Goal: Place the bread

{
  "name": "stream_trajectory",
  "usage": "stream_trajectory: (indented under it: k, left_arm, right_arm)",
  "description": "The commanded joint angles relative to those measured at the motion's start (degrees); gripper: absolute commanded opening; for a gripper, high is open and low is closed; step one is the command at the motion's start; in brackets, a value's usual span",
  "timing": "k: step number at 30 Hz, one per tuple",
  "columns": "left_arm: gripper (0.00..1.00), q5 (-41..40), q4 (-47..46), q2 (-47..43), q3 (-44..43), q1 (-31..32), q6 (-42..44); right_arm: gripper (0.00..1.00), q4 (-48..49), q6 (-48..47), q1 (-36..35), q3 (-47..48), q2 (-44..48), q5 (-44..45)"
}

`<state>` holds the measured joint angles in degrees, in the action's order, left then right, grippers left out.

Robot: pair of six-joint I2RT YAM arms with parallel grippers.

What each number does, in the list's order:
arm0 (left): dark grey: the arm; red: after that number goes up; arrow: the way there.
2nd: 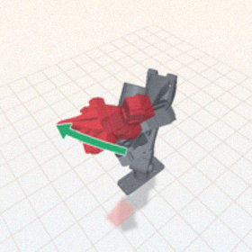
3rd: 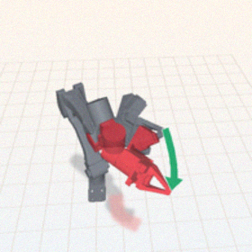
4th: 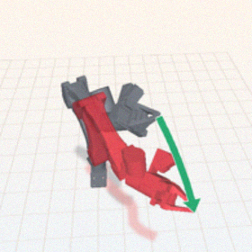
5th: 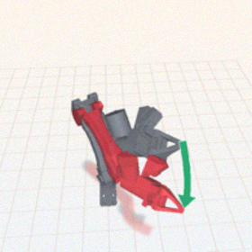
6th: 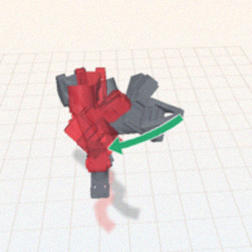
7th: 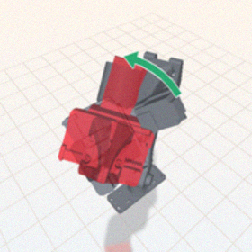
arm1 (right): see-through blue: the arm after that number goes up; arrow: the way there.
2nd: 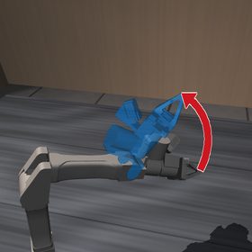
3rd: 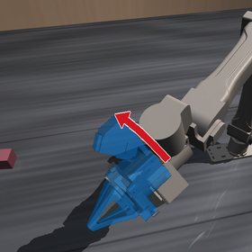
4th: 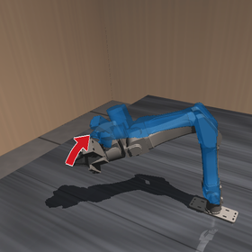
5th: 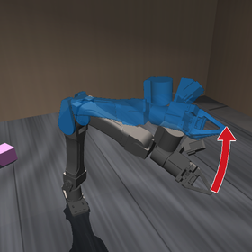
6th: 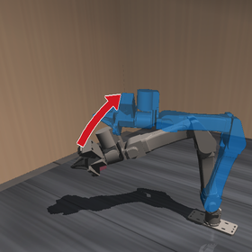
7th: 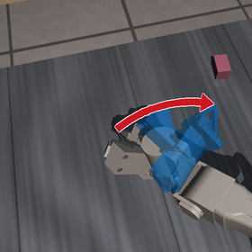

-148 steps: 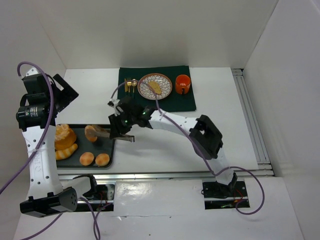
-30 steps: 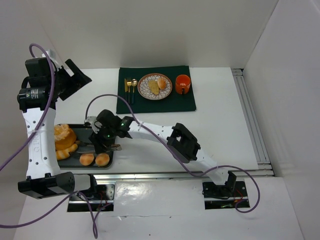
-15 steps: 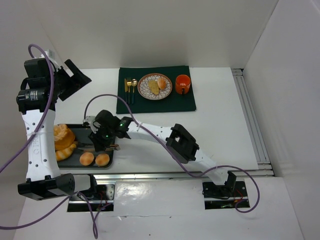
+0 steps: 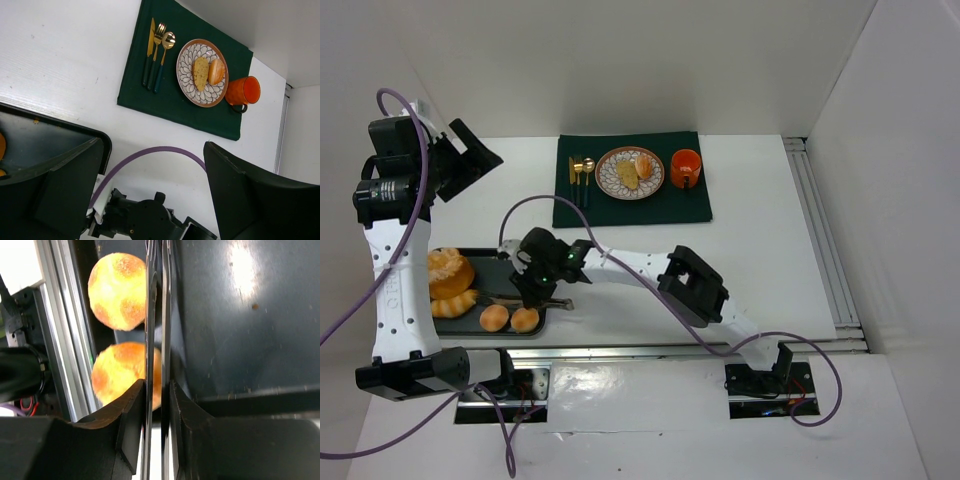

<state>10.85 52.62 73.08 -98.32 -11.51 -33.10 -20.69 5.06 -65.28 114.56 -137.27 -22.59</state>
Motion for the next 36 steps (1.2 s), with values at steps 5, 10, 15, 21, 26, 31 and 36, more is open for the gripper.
stream_trajectory:
  k: [5,10,15,21,26,31,36]
  left_arm:
    - [0.95,1.0,-1.8,-0.8,0.1,0.1,0.7]
    - [0.95,1.0,-2.4,-0.8,0.1,0.1,0.7]
    - [0.95,0.5,-2.4,-0.2,0.6,0.1,0.7]
    - [0.95,0.0,-2.4,-0.2,0.6,0.1,0.7]
    - [0.95,0.0,-2.4,0.3,0.1,0.1,0.7]
    - [0.95,0.0,-2.4,0.3,0.1,0.1,0.1]
    - [0.95,0.0,-2.4,0.3,0.1,0.1,-0.4]
  right_arm:
    - [0.03,5.8,0.7,0.4,-6.8,11.1,1.1]
    - [0.0,7.2,1.4,2.7,-11.4,16.7,1.7]
    - [0.0,6.1,1.4,3.3,-16.8,22.6,2.2]
    - [0.0,6.6,1.9,4.4,-24.8,29.9,5.6]
    - [0.0,8.4,3.0,6.0,-30.9,36.3,6.7]
    - [0.0,11.1,3.6,7.9,-34.8,40.5,7.4]
    - [0.0,9.0,3.6,10.3,-35.5,44.6,10.2]
